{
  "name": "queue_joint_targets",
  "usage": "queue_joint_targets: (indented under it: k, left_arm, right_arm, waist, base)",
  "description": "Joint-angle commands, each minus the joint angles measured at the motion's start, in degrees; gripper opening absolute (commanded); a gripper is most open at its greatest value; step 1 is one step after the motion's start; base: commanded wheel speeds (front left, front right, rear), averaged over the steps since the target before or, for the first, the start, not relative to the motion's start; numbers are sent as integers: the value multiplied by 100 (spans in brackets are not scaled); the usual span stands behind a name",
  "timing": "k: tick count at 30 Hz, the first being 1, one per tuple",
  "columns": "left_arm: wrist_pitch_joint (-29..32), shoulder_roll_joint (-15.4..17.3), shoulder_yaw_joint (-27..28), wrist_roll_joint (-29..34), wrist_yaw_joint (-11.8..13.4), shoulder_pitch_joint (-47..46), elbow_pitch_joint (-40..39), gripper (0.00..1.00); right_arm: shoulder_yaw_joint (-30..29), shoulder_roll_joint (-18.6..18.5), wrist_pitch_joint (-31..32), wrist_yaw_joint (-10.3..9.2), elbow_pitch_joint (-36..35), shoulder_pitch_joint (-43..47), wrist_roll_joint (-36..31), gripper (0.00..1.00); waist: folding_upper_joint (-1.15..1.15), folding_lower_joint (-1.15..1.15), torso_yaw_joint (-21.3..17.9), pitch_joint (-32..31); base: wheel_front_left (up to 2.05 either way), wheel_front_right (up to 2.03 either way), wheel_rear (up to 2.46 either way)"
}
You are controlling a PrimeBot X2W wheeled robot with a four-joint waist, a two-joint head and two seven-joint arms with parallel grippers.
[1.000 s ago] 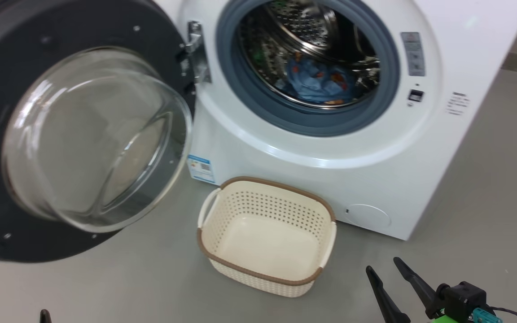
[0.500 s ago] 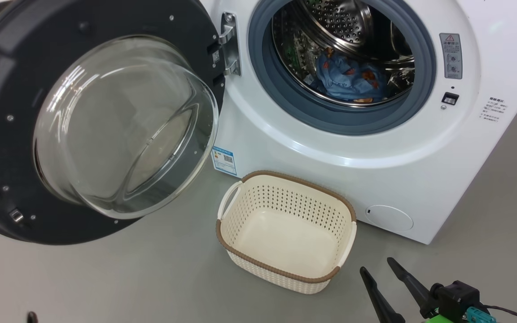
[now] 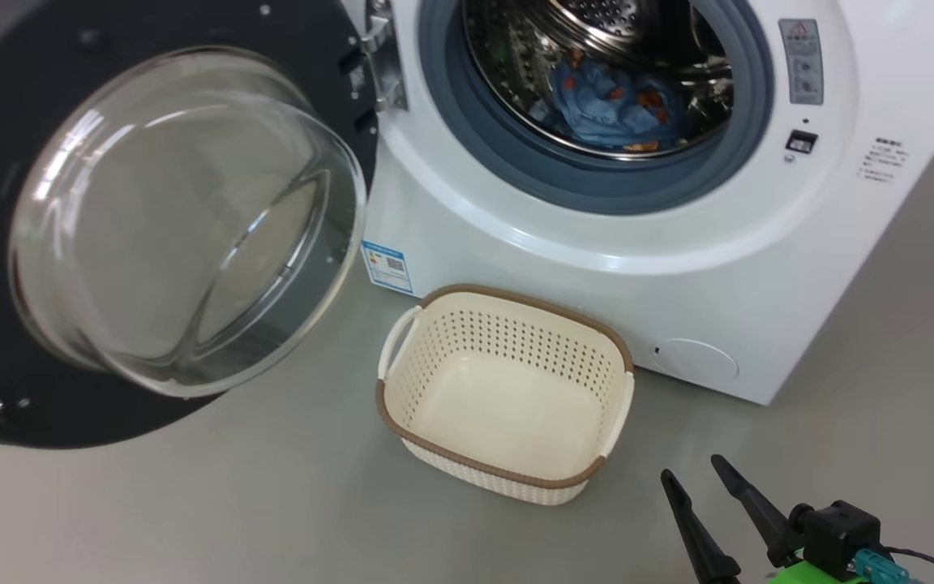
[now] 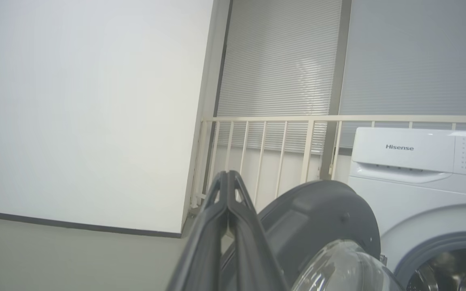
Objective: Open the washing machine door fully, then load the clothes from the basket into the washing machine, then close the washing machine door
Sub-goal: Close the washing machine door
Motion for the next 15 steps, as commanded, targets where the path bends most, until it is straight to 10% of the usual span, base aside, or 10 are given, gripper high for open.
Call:
queue_joint_targets:
  k: [1,15]
  left_arm:
    - [-35,680,411,-477,-9,-657,101,0]
    - [949,3040,-537,-3990,-9,-2259,3251,0]
  right_arm:
    - [89,-36,-29,9,-149,-189,-76,100]
    - [89,-99,-29,9,-103,-473,-155,100]
  waist:
    - [0,0,-220,196]
    - [0,0,-641,669]
  base:
    - [0,0,0]
    - [0,0,0]
